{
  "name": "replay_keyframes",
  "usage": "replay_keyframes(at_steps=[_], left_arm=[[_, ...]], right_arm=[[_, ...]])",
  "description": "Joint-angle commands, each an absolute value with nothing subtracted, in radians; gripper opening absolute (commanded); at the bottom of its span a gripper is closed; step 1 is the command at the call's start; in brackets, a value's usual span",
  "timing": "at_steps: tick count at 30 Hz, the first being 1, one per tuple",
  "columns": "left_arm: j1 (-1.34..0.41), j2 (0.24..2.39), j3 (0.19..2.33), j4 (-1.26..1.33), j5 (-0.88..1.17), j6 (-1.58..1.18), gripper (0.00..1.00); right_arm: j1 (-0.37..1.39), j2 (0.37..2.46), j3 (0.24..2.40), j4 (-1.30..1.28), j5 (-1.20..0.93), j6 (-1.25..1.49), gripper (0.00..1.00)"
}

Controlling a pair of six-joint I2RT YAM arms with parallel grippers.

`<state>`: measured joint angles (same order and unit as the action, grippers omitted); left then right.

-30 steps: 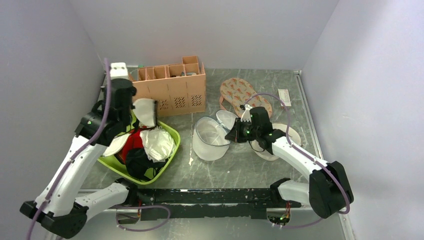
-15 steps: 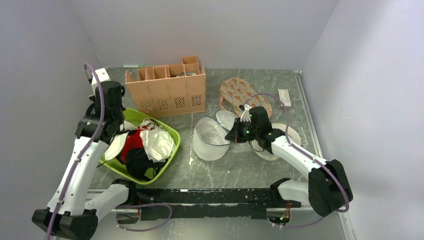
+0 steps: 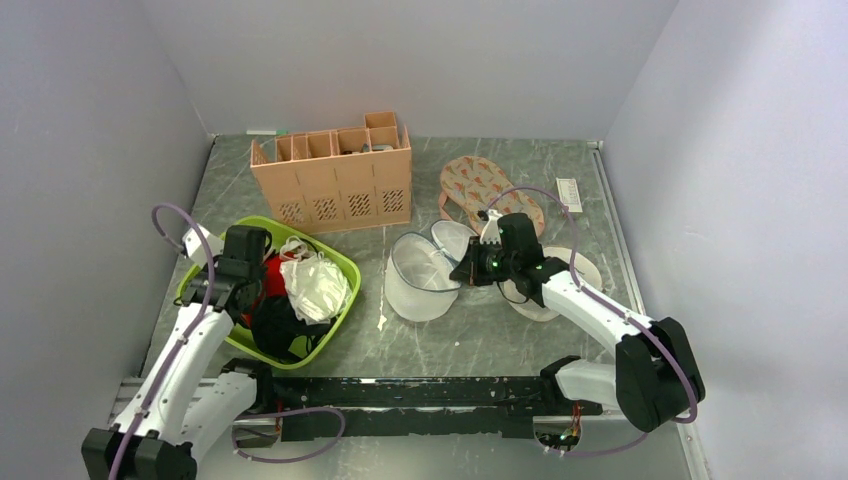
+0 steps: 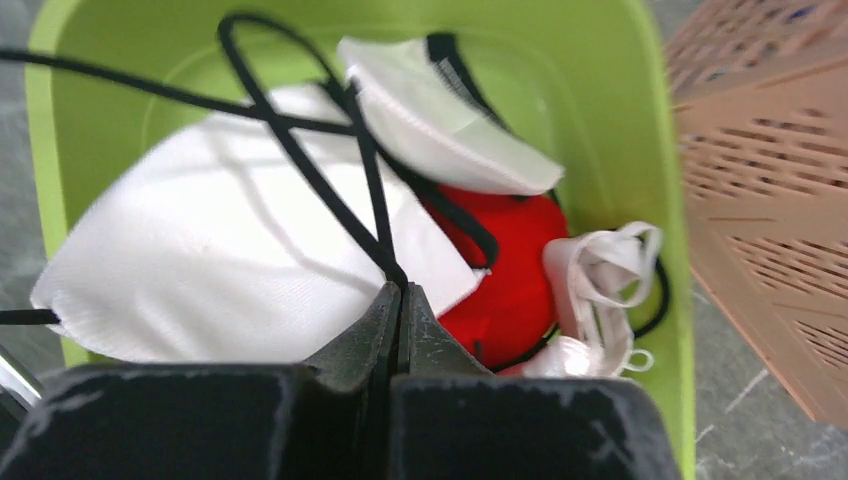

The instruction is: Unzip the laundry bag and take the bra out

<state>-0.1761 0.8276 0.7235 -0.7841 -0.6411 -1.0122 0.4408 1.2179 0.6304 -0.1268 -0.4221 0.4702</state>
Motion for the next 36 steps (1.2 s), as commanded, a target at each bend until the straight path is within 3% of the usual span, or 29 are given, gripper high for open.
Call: replay_keyframes(at_steps=[1, 7, 13, 21, 22, 25, 28, 31, 36], left_arm=[[-0.110, 0.843, 0.640, -0.729, -0.541, -1.190, 0.07], [0.003, 0.933, 0.503, -0.426, -0.194, -1.136, 0.07], [0.069, 1.171, 0.422, -0.086, 0.269, -1.055, 0.07], [0.074, 1.020, 0.341, -0.031, 0.265, -1.064, 0.08], [0.074, 0.993, 0.351, -0.076, 0.247, -1.053, 0.13], [0.074, 0.907, 0.401, -0.201, 0.180, -1.018, 0.47], [0.075, 0.807, 0.452, -0.292, 0.116, -0.986, 0.68], [0.075, 0.742, 0.497, -0.364, 0.063, -0.966, 0.99], [0.074, 0.689, 0.568, -0.421, 0.042, -0.919, 0.99]], right_arm=[[0.448, 1.196, 0.656, -0.145, -0.413, 0.451, 0.00], [0.448, 1.185, 0.657, -0.146, -0.405, 0.450, 0.00], [0.448, 1.191, 0.662, -0.139, -0.416, 0.452, 0.00], [0.449, 1.190, 0.666, -0.124, -0.422, 0.467, 0.00], [0.449, 1.191, 0.666, -0.120, -0.424, 0.467, 0.00], [0.449, 1.205, 0.672, -0.111, -0.436, 0.467, 0.00], [0.451, 1.224, 0.684, -0.108, -0.452, 0.463, 0.00], [0.451, 1.230, 0.690, -0.107, -0.454, 0.462, 0.00], [0.453, 1.211, 0.685, -0.119, -0.430, 0.460, 0.03]])
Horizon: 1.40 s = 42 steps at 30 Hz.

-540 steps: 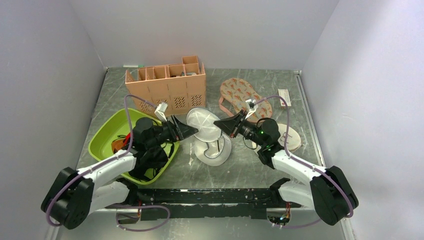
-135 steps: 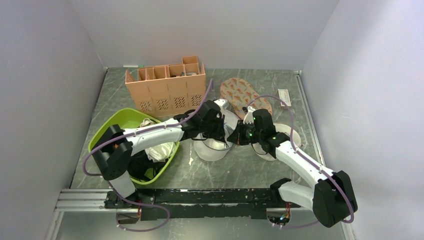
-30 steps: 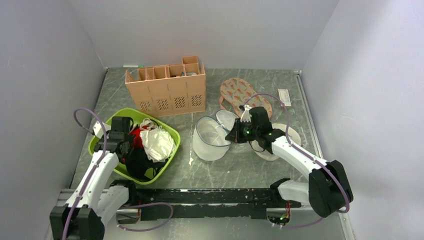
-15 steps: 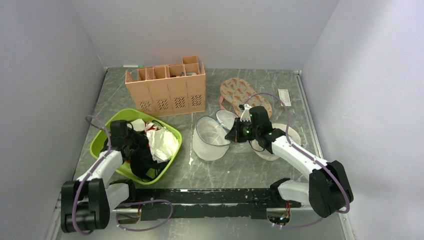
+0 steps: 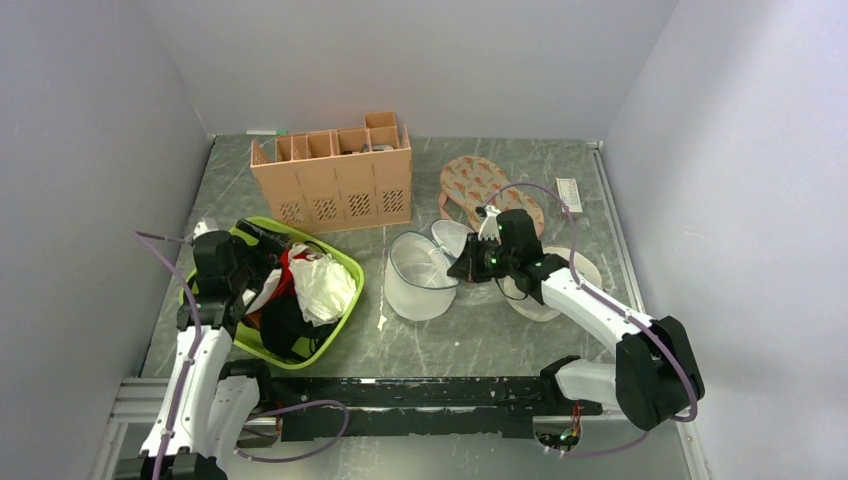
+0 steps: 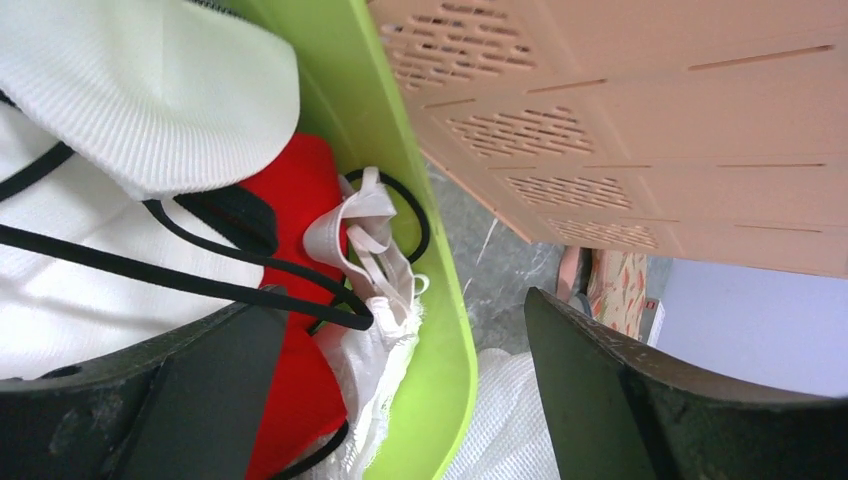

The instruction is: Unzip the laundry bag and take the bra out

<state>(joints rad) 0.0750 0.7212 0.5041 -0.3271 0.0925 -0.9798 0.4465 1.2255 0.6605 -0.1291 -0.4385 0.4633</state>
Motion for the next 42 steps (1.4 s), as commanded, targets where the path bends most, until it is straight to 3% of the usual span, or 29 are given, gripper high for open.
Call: replay_keyframes(at_steps=[1, 5, 15, 22, 25, 31, 34, 38, 42], left_arm=[[0.074, 0.685, 0.584, -0.426, 0.042, -0.903, 1.00], [0.074, 0.682, 0.657, -0.462, 0.042, -0.847, 1.00], [0.057, 0.687, 0.776, -0.511, 0.054, -0.767, 1.00], [0.057, 0.711, 0.813, -0.673, -0.074, -0.798, 1.00], [0.057, 0.701, 0.797, -0.584, 0.052, -0.724, 0.99], [0.039, 0.771, 0.776, -0.433, 0.268, -0.679, 0.89], [-0.120, 0.853, 0.782, -0.370, 0.226, -0.697, 0.87], [-0.472, 1.008, 0.852, -0.321, 0.016, -0.708, 0.88], [-0.692, 1.190, 0.932, -0.289, -0.124, -0.671, 0.89]], right_arm=[[0.453, 1.204, 0.684, -0.126, -0.422, 0.457, 0.08], [0.453, 1.166, 0.684, -0.159, -0.371, 0.446, 0.24], [0.452, 1.098, 0.712, -0.230, -0.233, 0.413, 0.50], [0.452, 1.128, 0.759, -0.205, -0.226, 0.410, 0.53], [0.453, 1.140, 0.758, -0.186, -0.203, 0.404, 0.56], [0.447, 1.157, 0.766, -0.188, -0.140, 0.382, 0.62], [0.432, 1.153, 0.754, -0.172, -0.127, 0.382, 0.67], [0.398, 1.152, 0.749, -0.171, -0.119, 0.391, 0.75], [0.352, 1.153, 0.741, -0.167, -0.141, 0.396, 0.84]])
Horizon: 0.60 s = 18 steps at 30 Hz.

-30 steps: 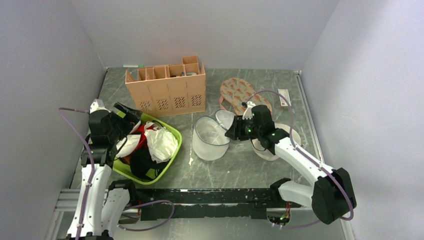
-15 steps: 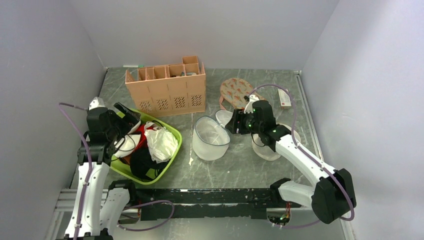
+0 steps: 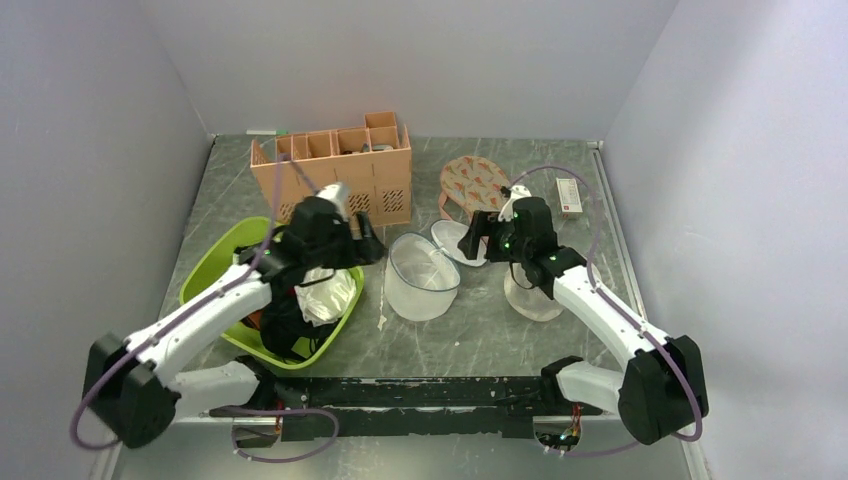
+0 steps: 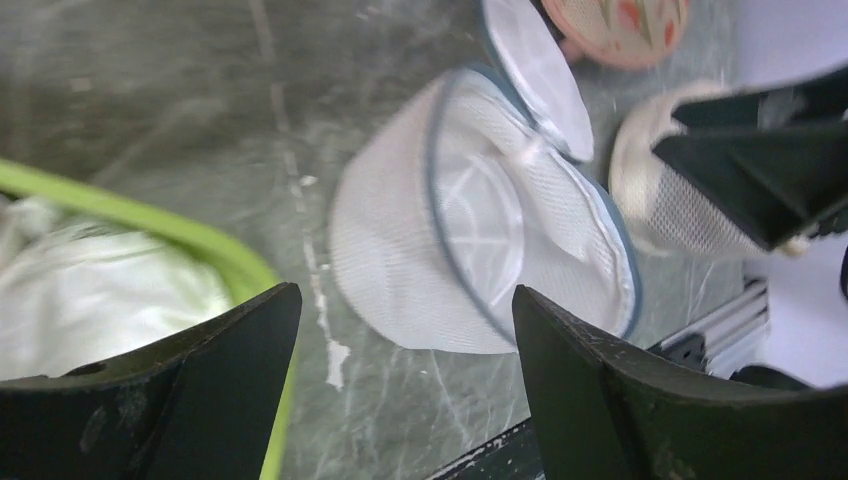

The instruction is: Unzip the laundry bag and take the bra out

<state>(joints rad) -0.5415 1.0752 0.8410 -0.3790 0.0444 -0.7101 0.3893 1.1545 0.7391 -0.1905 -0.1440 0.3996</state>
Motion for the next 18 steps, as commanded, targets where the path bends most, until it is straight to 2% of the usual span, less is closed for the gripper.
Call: replay_keyframes(at_steps=[1, 6, 8, 11, 14, 16, 18], left_arm=[[-0.727, 1.215, 0.954, -0.294, -0.154, -0.657, 0.89], [-0.825, 1.388, 1.055, -0.366, -0.285, -0.601, 0.90], [-0.831, 1.430, 1.072, -0.375, -0.278, -0.598, 0.85], [-0.838, 1.481, 1.114, -0.421, -0.279, -0.595, 0.76], [-0.850, 1.505, 1.141, -0.471, -0.304, -0.597, 0.68], [-0.854, 1.490, 1.119, -0.460, -0.294, -0.594, 0.66], [-0.854, 1.472, 1.095, -0.441, -0.282, -0.596, 0.64]], right_arm=[[0.340, 1.158, 0.740, -0.165, -0.149, 0.396, 0.86], [0.300, 1.222, 0.743, -0.157, -0.182, 0.402, 0.87], [0.279, 1.264, 0.744, -0.160, -0.195, 0.405, 0.78], [0.263, 1.320, 0.735, -0.163, -0.218, 0.401, 0.54], [0.262, 1.348, 0.722, -0.169, -0.180, 0.398, 0.49], [0.261, 1.355, 0.721, -0.173, -0.149, 0.398, 0.46], [0.258, 1.359, 0.722, -0.176, -0.116, 0.402, 0.40]])
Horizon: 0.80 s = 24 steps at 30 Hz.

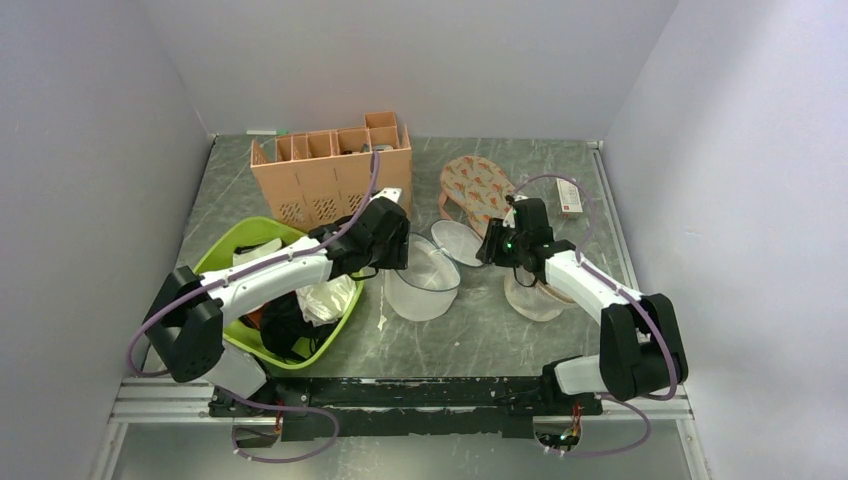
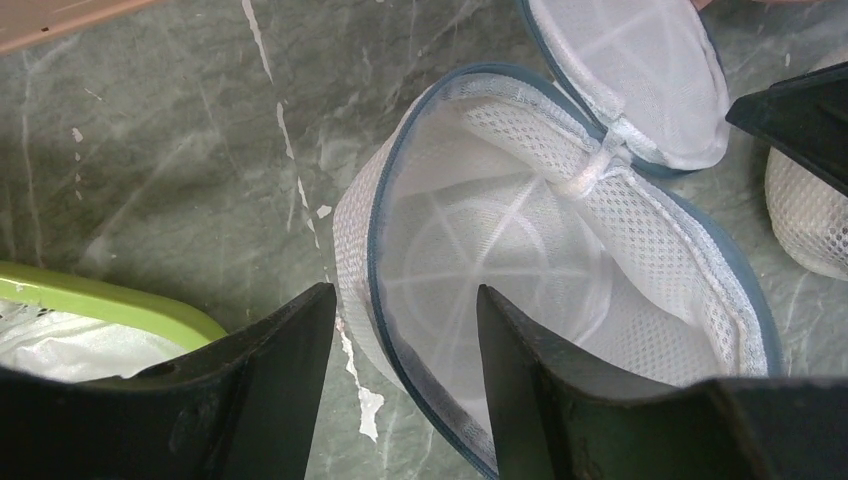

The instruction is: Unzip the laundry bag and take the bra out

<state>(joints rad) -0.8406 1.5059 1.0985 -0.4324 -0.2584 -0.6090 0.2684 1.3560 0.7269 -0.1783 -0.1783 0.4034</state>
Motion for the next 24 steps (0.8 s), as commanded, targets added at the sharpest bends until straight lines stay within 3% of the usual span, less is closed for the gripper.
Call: replay_keyframes(at_steps=[1, 16, 24], left_arm=[[-0.854, 1.466, 1.088, -0.437, -0.278, -0.601, 0.64], [-0.855, 1.427, 1.021, -0.387, -0.210, -0.635, 0.43], [-0.855, 1.437, 1.012, -0.387, -0.201, -0.638, 0.33]], right_arm=[[0.255, 1.363, 0.721, -0.176, -0.101, 0.409, 0.38], [0.209, 1.543, 0.739, -0.052, -0.188, 0.520, 0.39], [0.194, 1.517, 0.665, 0.073, -0.206, 0.588, 0.46]])
